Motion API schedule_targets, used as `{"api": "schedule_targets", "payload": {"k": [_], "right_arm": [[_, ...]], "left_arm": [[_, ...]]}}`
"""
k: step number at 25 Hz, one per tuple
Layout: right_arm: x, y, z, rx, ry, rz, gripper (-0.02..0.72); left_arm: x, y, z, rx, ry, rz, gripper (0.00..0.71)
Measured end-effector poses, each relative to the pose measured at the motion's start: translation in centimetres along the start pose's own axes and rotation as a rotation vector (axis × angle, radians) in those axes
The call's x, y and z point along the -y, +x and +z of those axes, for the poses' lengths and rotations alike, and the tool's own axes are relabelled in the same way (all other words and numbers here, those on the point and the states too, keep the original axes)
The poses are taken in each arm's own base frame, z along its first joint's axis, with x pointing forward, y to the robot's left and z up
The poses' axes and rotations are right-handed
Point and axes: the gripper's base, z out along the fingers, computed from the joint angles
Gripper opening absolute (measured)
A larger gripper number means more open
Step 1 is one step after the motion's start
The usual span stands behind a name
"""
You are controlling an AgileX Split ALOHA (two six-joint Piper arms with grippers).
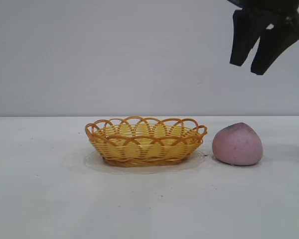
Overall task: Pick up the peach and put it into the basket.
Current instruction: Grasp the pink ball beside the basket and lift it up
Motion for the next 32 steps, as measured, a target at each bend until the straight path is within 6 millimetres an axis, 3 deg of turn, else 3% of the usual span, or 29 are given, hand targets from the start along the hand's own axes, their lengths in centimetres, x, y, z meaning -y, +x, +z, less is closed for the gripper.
{"api": "schedule_targets", "payload": {"k": [6,11,17,29,32], "right_arm": [[0.3,0.3,0.0,-0.029,0.032,0.158,0.342],[-0.5,0.3,0.7,-0.066,0.101,0.162,0.342],[-3.5,-0.3,3.7,-0.115,0.169,0.061,0.342],[-1.4,-0.6,9.2,-0.219,0.193,0.092,0.342],[-1.0,-0.6,10.1,-0.239,0.198,0.088,0.179]], "left_arm": [[0.0,0.0,0.0,0.0,0.0,0.0,0.407],[0.0,0.0,0.0,0.0,0.0,0.0,0.407],[0.0,0.0,0.0,0.0,0.0,0.0,0.407],[0.0,0.0,0.0,0.0,0.0,0.0,0.407],[0.0,0.0,0.0,0.0,0.0,0.0,0.407]]}}
